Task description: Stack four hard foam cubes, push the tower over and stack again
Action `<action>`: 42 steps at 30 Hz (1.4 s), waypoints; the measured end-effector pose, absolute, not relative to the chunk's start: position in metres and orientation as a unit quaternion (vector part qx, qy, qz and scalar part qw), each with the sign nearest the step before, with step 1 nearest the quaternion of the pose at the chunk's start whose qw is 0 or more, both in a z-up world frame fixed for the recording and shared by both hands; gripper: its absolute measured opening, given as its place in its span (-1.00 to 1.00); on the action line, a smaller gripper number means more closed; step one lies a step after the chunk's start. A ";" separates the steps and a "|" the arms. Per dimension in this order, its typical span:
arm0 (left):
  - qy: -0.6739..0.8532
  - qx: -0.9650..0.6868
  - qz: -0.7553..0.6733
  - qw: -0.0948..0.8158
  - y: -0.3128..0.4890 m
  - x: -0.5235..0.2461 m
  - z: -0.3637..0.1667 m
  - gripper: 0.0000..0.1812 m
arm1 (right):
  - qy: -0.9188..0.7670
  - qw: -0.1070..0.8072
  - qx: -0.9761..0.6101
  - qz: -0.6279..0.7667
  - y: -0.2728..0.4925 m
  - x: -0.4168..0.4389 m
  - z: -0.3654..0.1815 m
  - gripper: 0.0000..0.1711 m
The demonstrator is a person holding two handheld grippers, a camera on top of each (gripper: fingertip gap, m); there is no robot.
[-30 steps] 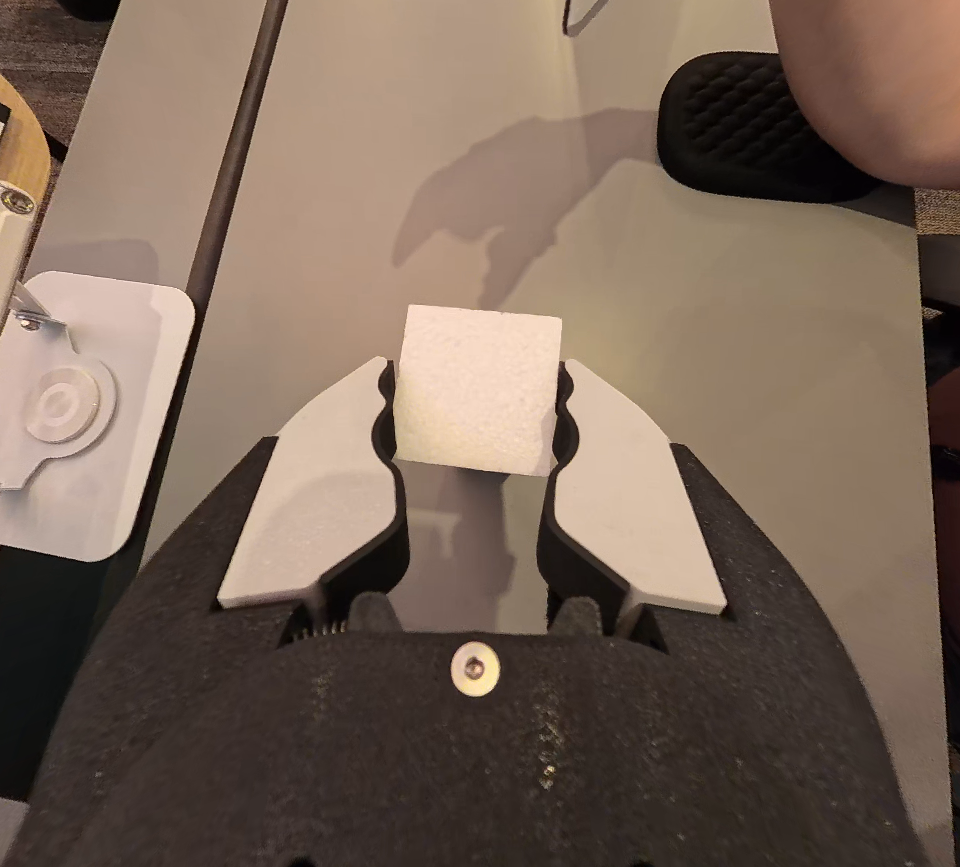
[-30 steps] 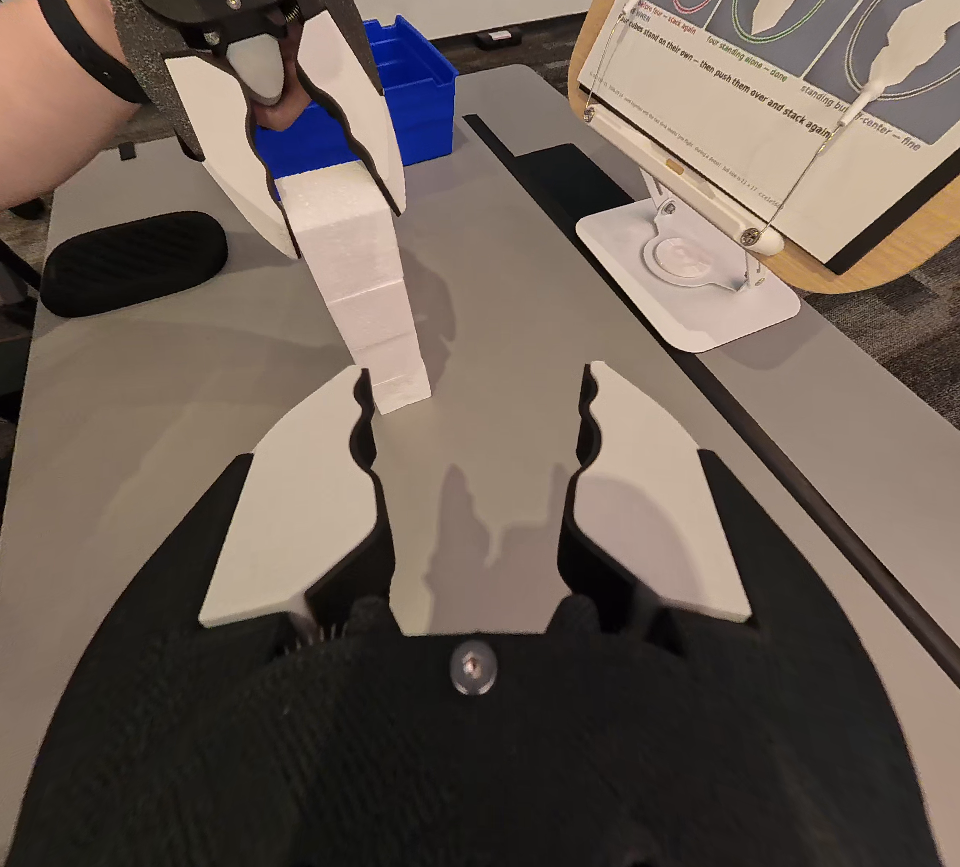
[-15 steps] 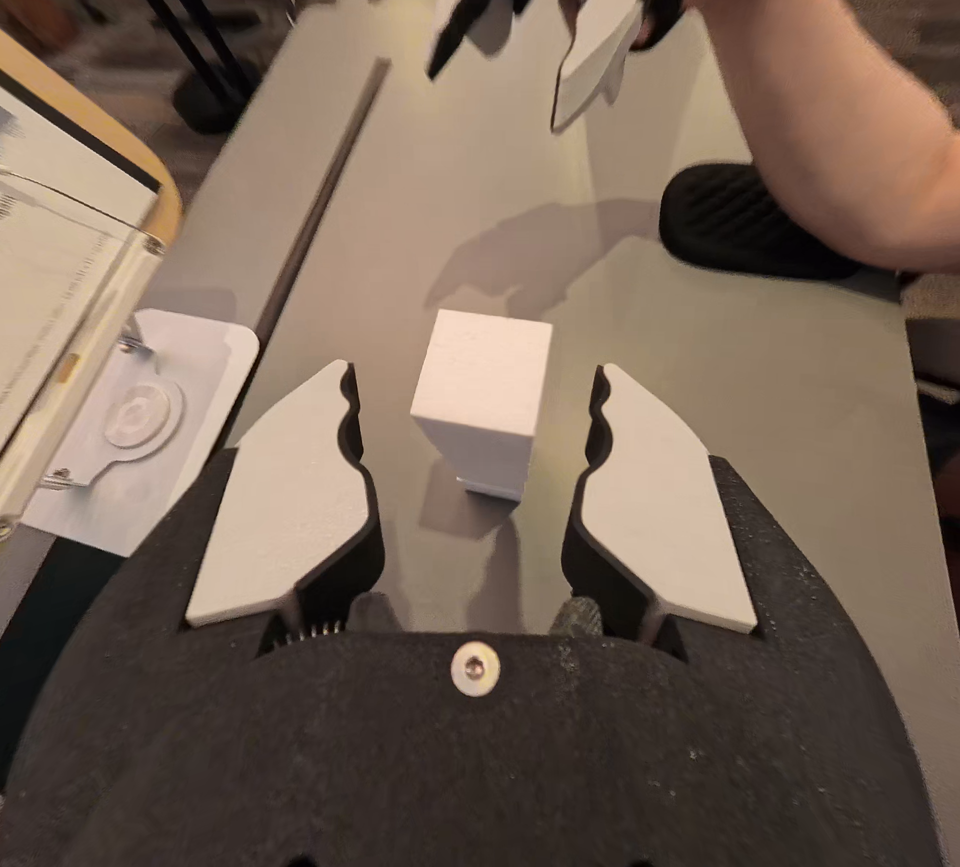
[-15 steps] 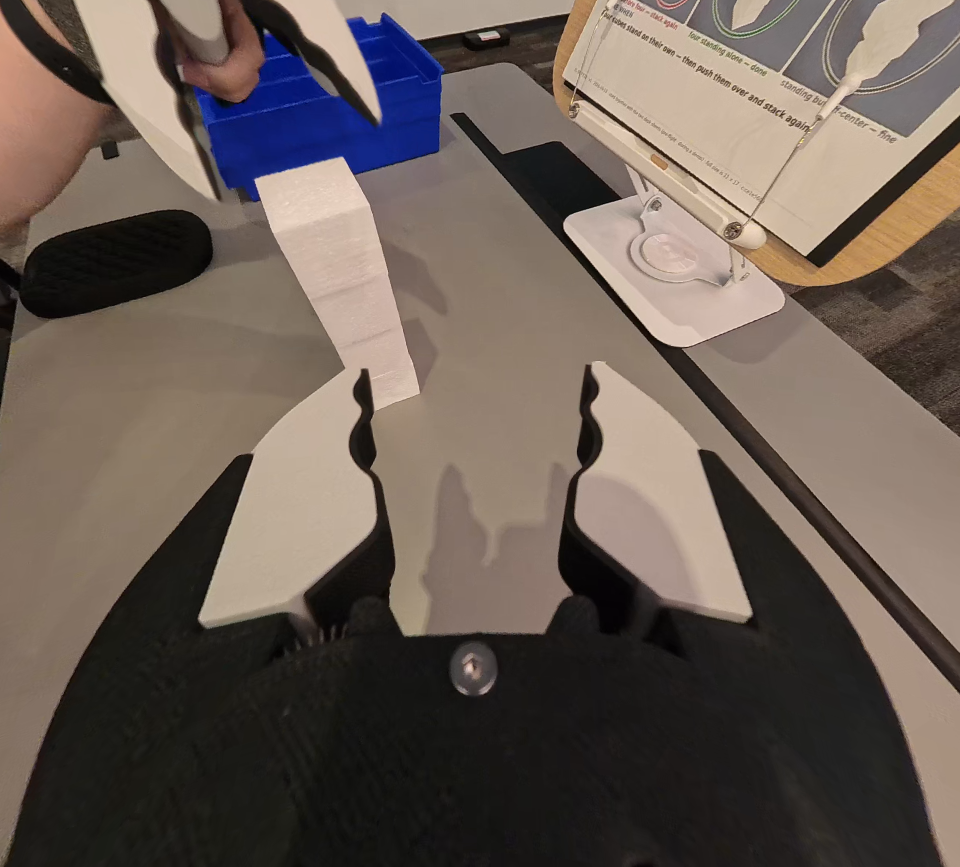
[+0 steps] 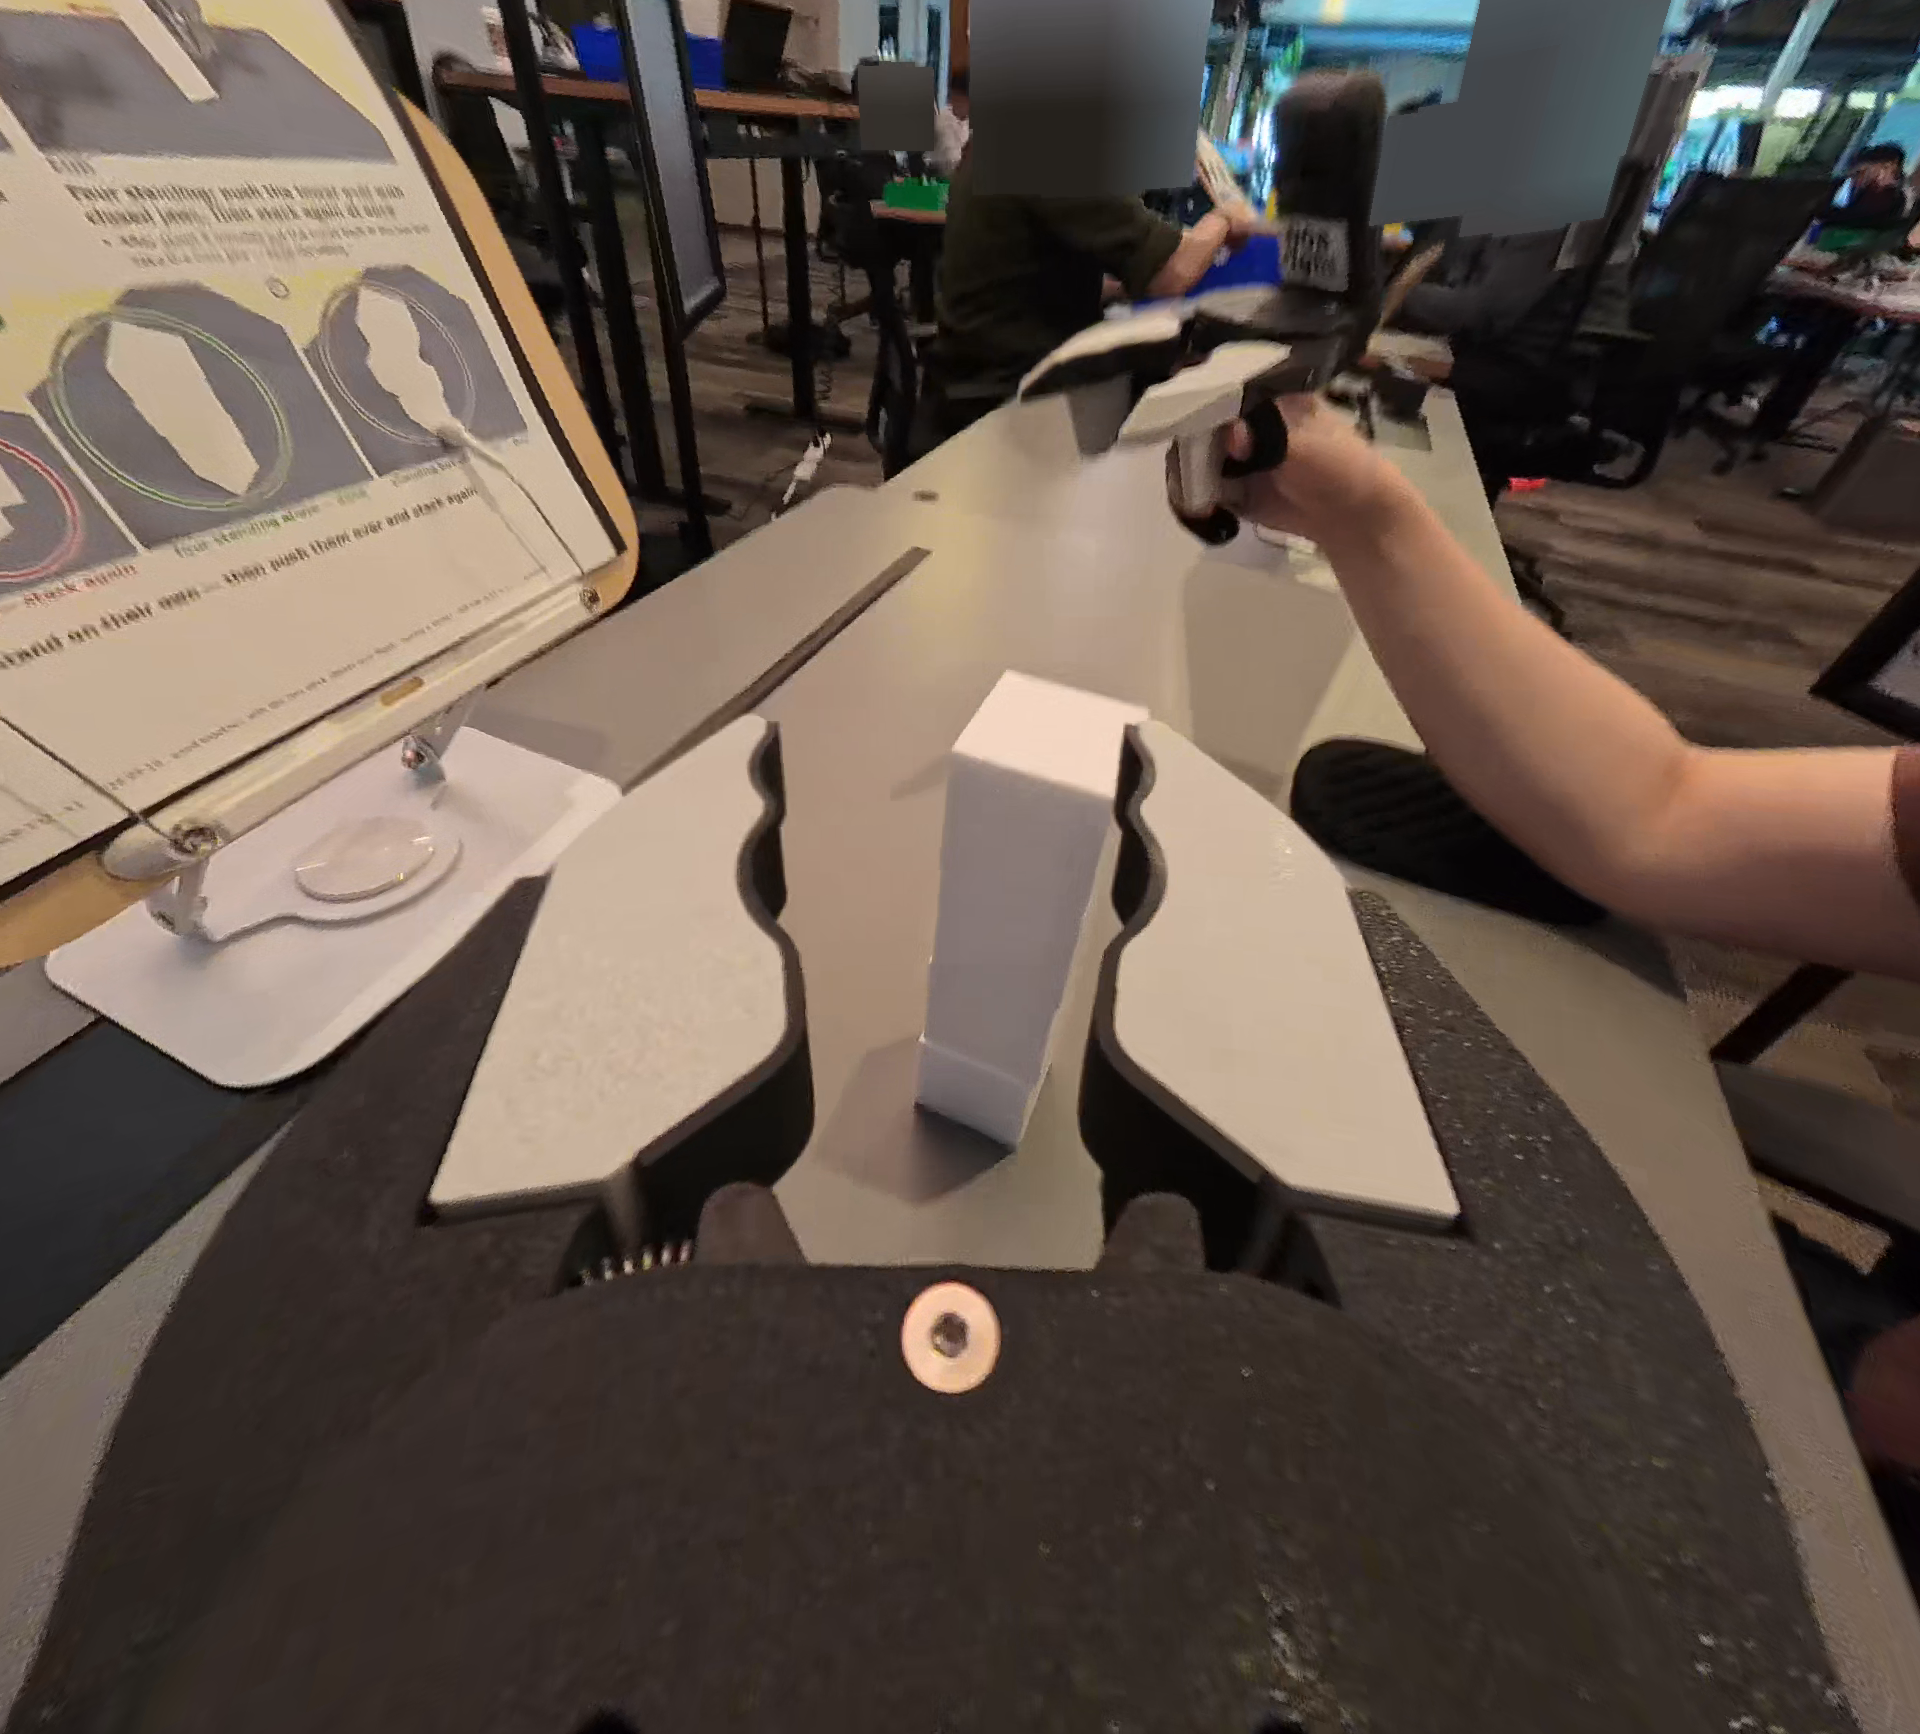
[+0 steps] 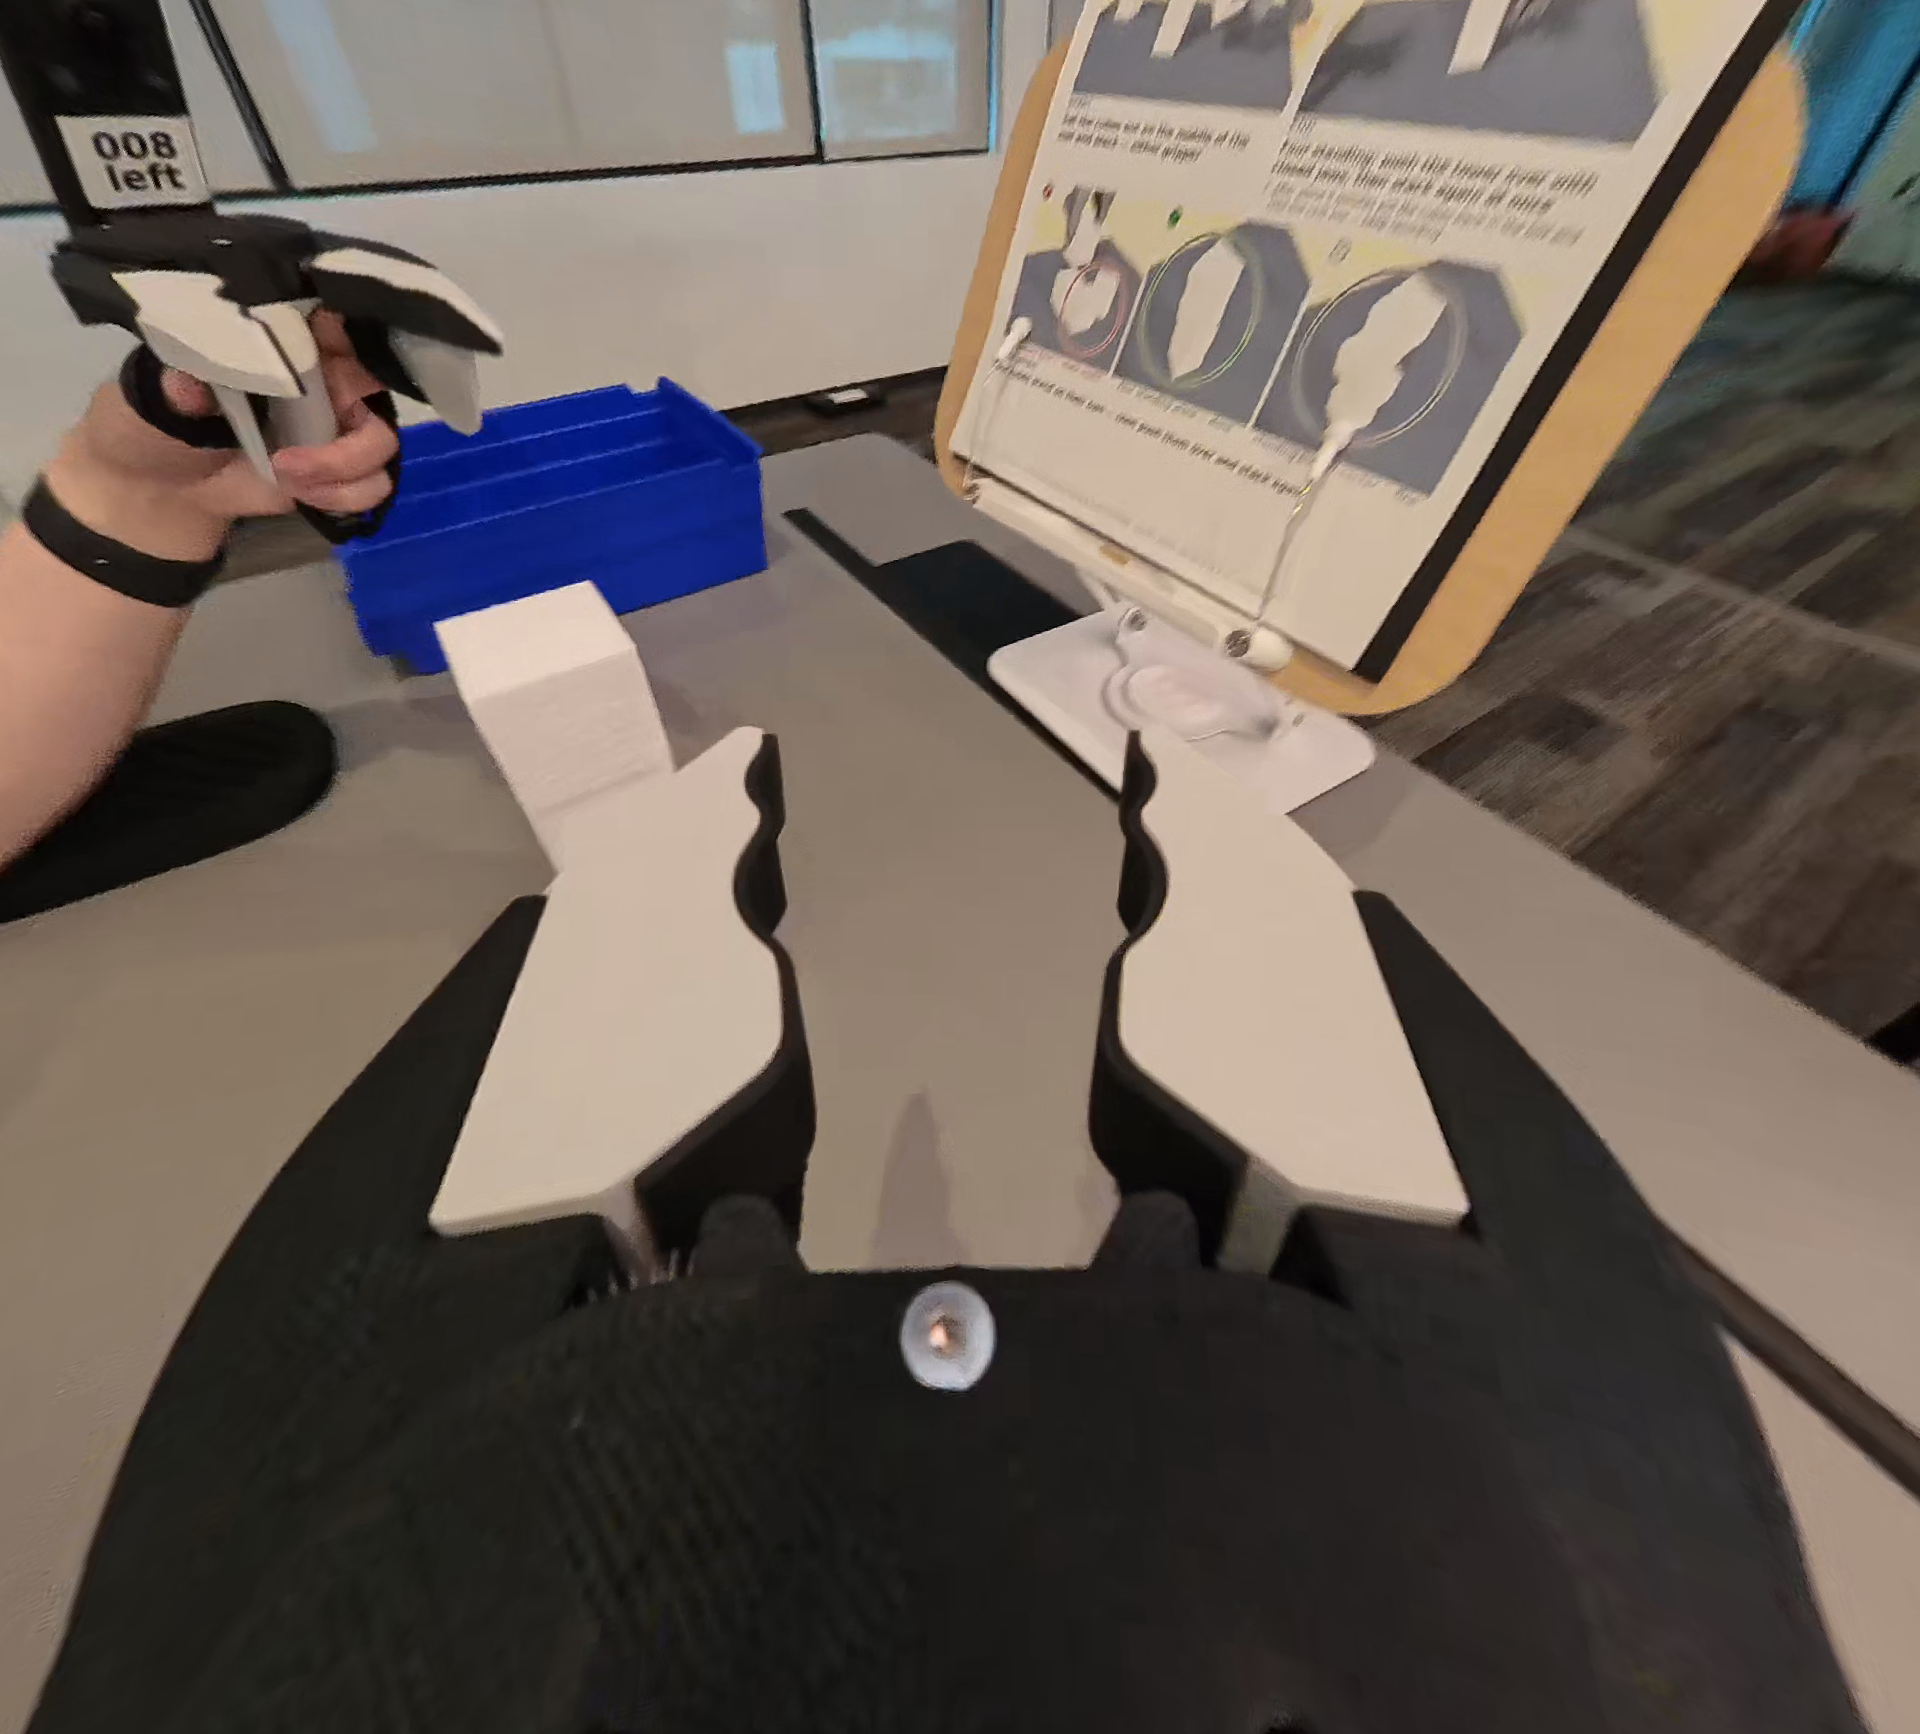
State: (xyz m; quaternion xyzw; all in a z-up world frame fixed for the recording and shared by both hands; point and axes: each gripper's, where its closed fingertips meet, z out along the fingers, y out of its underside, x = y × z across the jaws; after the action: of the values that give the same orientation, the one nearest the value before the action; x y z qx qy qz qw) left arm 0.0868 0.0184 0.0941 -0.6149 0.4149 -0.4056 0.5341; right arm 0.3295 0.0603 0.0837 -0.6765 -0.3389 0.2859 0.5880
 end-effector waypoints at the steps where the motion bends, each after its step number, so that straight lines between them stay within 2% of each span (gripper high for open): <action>1: 0.421 -0.626 -0.395 0.525 0.023 0.086 0.086 -0.33 | -0.341 0.591 -0.677 0.276 0.061 0.332 0.083 -0.28; 7: 0.475 -0.657 -0.325 0.486 0.031 0.087 0.040 -0.49 | -0.313 0.579 -0.696 0.287 0.072 0.341 0.065 -0.41; 13: 0.512 -0.688 -0.270 0.439 0.037 0.090 -0.003 -0.61 | -0.299 0.550 -0.724 0.290 0.080 0.349 0.045 -0.81; 14: 0.519 -0.691 -0.268 0.426 0.036 0.092 -0.012 -0.68 | -0.293 0.549 -0.727 0.290 0.081 0.351 0.044 -0.84; 16: 0.539 -0.696 -0.268 0.393 0.033 0.096 -0.030 -1.00 | -0.290 0.543 -0.735 0.286 0.082 0.354 0.041 -0.95; 17: 0.541 -0.700 -0.271 0.378 0.032 0.099 -0.038 -1.00 | -0.291 0.541 -0.737 0.282 0.082 0.356 0.040 -0.99; 22: 0.558 -0.713 -0.256 0.339 0.032 0.105 -0.070 -1.00 | -0.279 0.543 -0.745 0.271 0.082 0.366 0.042 -1.00; 32: 0.564 -0.724 -0.268 0.294 0.027 0.098 -0.092 -1.00 | -0.237 0.594 -0.715 0.281 0.086 0.385 0.062 -1.00; 42: 0.559 -0.770 -0.194 0.238 0.030 0.085 -0.118 -1.00 | -0.241 0.567 -0.754 0.229 0.082 0.407 0.051 -0.99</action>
State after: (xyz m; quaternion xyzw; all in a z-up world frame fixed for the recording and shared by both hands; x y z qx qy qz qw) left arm 0.0852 0.0298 -0.1175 -0.7703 0.5589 -0.1935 0.2384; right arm 0.4069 0.0822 0.0513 -0.7536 -0.2407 0.2287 0.5674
